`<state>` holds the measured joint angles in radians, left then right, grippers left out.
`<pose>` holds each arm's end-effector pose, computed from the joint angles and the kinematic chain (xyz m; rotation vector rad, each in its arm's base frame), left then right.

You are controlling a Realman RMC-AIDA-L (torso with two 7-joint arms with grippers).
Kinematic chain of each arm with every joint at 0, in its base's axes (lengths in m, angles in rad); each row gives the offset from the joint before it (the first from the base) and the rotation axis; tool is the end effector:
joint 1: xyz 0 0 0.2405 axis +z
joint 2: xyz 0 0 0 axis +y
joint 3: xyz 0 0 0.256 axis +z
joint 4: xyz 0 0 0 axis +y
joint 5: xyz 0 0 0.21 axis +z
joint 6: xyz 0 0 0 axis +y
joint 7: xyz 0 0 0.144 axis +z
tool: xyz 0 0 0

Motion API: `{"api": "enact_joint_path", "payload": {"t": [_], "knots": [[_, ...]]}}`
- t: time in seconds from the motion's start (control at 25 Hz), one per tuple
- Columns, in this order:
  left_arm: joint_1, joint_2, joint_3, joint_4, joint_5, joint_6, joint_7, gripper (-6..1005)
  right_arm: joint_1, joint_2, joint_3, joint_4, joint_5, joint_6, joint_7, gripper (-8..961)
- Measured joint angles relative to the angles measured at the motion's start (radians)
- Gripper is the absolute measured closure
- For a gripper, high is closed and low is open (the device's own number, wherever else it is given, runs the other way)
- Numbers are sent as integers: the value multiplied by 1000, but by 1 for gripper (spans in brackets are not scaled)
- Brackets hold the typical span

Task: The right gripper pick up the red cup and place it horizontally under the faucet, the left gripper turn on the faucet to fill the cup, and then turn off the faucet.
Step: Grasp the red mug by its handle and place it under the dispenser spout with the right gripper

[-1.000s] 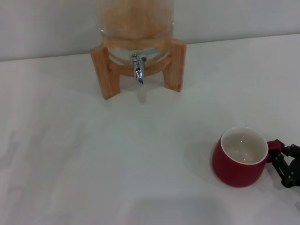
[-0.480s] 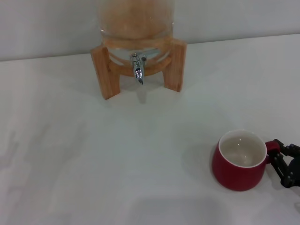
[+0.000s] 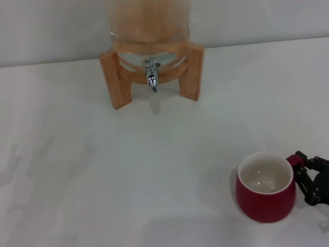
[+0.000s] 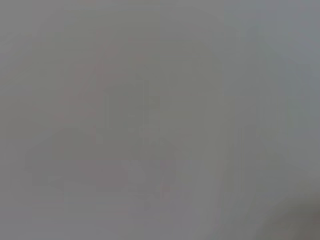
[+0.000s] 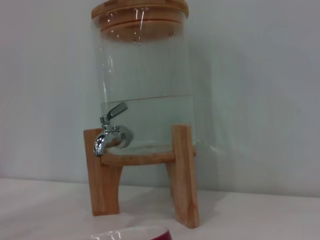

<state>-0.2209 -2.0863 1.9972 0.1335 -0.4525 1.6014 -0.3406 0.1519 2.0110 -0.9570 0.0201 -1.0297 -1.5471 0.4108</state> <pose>-0.3355 0.2473 0.0162 -1.4898 -0.4363 -1.0007 0.3761 0.1872 -0.0150 -1.9577 0.5906 0.7720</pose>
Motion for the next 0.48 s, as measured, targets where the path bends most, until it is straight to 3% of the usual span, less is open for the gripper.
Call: {"api": "enact_joint_path", "payload": {"t": [0.48], "knots": [[0, 0, 0, 1, 0, 0, 0, 123, 18, 0, -18, 1, -1, 8, 20, 807]]}}
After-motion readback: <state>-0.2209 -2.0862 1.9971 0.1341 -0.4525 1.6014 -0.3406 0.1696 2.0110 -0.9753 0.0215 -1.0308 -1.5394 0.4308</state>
